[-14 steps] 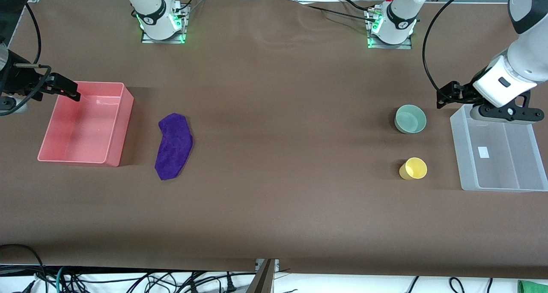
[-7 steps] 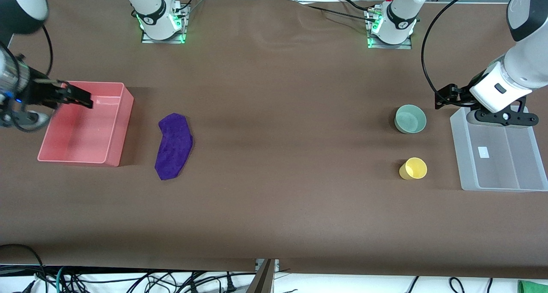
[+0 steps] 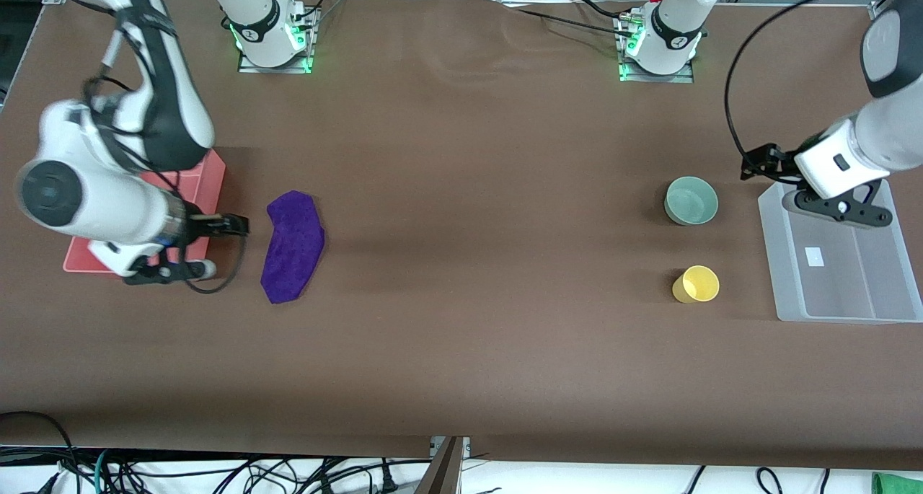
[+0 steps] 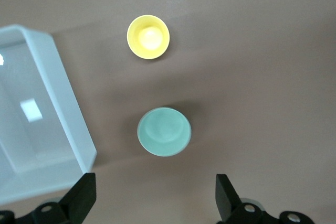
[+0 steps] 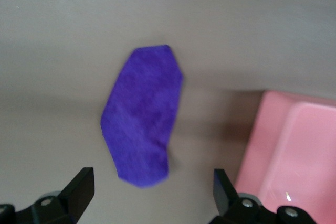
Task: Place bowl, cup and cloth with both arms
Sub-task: 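Grasp the purple cloth with the right gripper while the left gripper grasps the bowl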
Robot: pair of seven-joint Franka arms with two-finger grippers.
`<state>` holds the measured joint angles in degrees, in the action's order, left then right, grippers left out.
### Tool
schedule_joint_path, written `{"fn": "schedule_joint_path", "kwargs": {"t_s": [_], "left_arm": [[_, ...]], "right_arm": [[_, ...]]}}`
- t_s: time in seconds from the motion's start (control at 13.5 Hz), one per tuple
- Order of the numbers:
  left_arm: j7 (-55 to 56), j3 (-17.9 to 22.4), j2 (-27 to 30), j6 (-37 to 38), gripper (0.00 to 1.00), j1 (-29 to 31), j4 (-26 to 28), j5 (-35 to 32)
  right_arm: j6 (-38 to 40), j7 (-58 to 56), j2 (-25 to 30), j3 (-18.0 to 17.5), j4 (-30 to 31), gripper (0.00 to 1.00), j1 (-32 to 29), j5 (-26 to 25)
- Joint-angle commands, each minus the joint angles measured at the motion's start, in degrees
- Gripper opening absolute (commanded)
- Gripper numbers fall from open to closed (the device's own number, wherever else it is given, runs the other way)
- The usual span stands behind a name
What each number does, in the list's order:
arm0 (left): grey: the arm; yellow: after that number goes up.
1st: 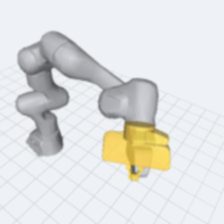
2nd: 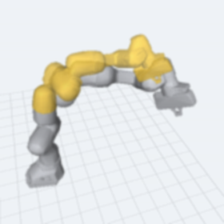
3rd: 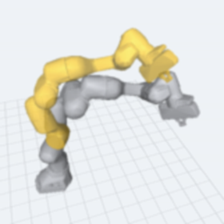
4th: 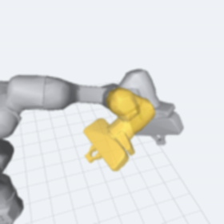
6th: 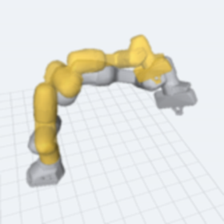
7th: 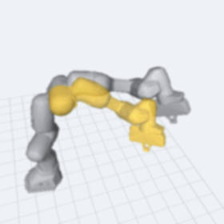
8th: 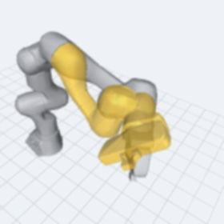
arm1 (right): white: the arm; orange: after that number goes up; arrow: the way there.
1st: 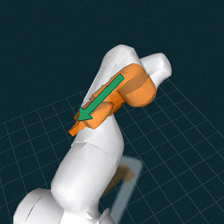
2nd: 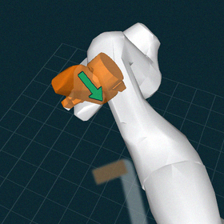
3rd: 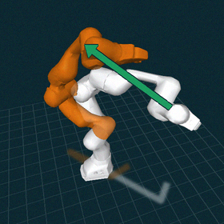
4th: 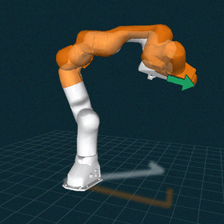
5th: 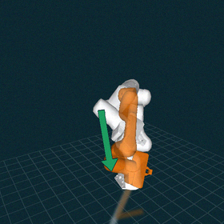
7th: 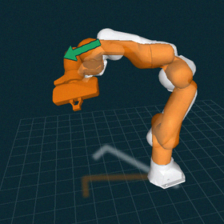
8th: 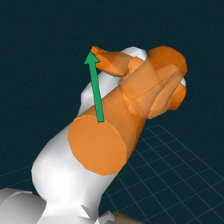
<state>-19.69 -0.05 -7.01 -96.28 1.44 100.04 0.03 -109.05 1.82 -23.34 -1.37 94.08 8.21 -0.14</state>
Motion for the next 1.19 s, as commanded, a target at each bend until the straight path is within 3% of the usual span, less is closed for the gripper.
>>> {"fn": "schedule_joint_path", "kwargs": {"t_s": [0.0,0.3,0.52,0.59,0.67,0.74,0.89,0.96,1.04,1.11], "left_arm": [[-12.7,-0.1,0.2,-8.9,1.0,1.9,8.3,-0.8],[-27.7,-0.4,-0.7,-26.4,1.0,4.3,22.4,-2.4],[-34.7,-0.4,-8.7,-38.0,1.0,4.5,25.8,-3.2],[-35.5,-0.4,-11.2,-40.4,1.0,4.5,26.0,-3.2],[-35.7,-0.5,-12.3,-43.2,1.0,4.5,27.1,-3.2],[-35.9,-0.5,-12.8,-45.7,0.95,4.5,28.3,-3.2],[-38.3,-0.6,-14.2,-48.8,0.5,4.5,29.9,-3.2],[-40.3,-0.5,-14.5,-49.0,0.14,4.5,29.8,-3.1],[-41.2,-0.6,-14.4,-49.0,0.0,4.5,29.6,-3.1],[-41.8,-0.6,-14.3,-49.0,0.0,4.6,29.4,-3.1]], "right_arm": [[-9.4,0.5,-1.7,-1.6,6.4,1.0,0.1,0.8],[-27.9,0.3,-4.9,-1.6,17.9,1.0,0.9,0.4],[-34.4,0.2,-6.4,-1.6,22.8,1.0,1.1,0.4],[-34.3,0.2,-6.9,-1.6,22.9,0.85,1.2,0.4],[-33.9,-0.2,-6.9,-1.6,22.9,0.34,1.2,0.4],[-33.4,-0.2,-6.9,-1.6,22.6,0.0,1.3,0.4],[-31.8,-0.2,-6.6,-1.6,21.5,0.0,1.5,0.5],[-30.7,-0.4,-6.4,-1.6,20.6,0.0,1.4,0.5],[-28.4,-0.5,-6.0,-1.5,19.3,0.0,1.3,0.5],[-24.8,-0.5,-5.6,-1.5,17.1,0.0,1.1,0.5]]}}
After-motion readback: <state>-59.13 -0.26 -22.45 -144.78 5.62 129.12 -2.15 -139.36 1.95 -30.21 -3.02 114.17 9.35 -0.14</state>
